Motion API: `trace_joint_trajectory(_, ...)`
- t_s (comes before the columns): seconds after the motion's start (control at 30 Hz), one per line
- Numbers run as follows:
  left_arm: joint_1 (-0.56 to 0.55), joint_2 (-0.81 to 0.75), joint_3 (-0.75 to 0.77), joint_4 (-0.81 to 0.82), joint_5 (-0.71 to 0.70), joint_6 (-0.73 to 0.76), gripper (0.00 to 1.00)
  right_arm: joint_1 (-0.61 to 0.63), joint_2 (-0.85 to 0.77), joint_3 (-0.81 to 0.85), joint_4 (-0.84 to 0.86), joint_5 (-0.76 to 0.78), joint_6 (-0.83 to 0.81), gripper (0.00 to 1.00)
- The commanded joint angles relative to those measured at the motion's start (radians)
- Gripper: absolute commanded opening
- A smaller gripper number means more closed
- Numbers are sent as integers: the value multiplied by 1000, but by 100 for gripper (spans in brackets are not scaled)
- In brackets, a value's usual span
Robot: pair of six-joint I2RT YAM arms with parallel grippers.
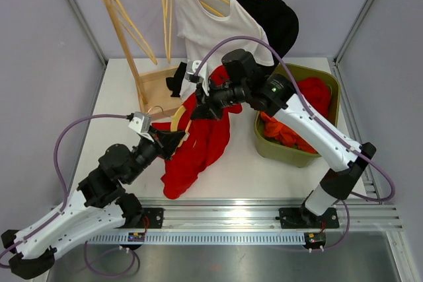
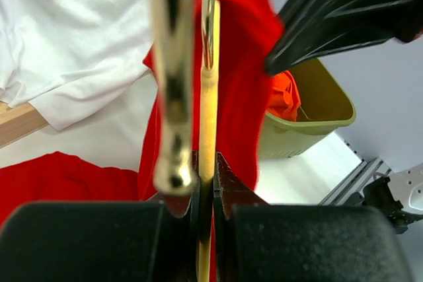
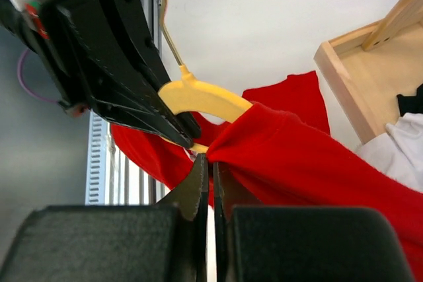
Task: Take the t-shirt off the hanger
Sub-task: Remove the tshirt from the hanger
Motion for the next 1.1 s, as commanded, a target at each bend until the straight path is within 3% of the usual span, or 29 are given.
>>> trace_joint_trajectory(0.0, 8, 26, 76, 83, -6, 24, 0, 25, 32, 65, -96, -132, -121, 0)
trace_joint_trajectory(0.1, 8, 51, 105, 84, -10, 61, 0, 25, 38, 120, -170, -127, -196, 22)
trace_joint_trajectory(0.13, 8, 59, 113, 72, -9, 75, 0, 24, 34, 167, -204, -123, -277, 41)
trace_joint_trajectory(0.23, 9, 88, 145, 26, 29, 158, 0, 24, 8, 242, -377, -146, -497, 71)
trace_joint_trajectory(0.27, 9, 108, 156, 8, 46, 182, 0, 25, -6, 255, -481, -181, -573, 75)
trace_joint_trajectory(0.37, 12, 135, 183, -57, 157, 294, 0, 24, -35, 235, -586, -209, -817, 81)
trace_joint_trajectory(0.53, 14, 172, 217, -141, 374, 462, 0, 25, -55, 187, -601, -172, -931, 80)
trace_joint_trajectory(0.93, 15, 206, 243, -143, 522, 508, 0, 24, 26, 169, -537, -98, -874, 71)
trace_joint_trajectory(1.03, 14, 198, 240, -134, 521, 506, 0, 25, 41, 166, -538, -103, -868, 60)
trace_joint_trajectory(1.07, 15, 198, 242, -134, 514, 506, 0, 24, 53, 172, -551, -113, -868, 45)
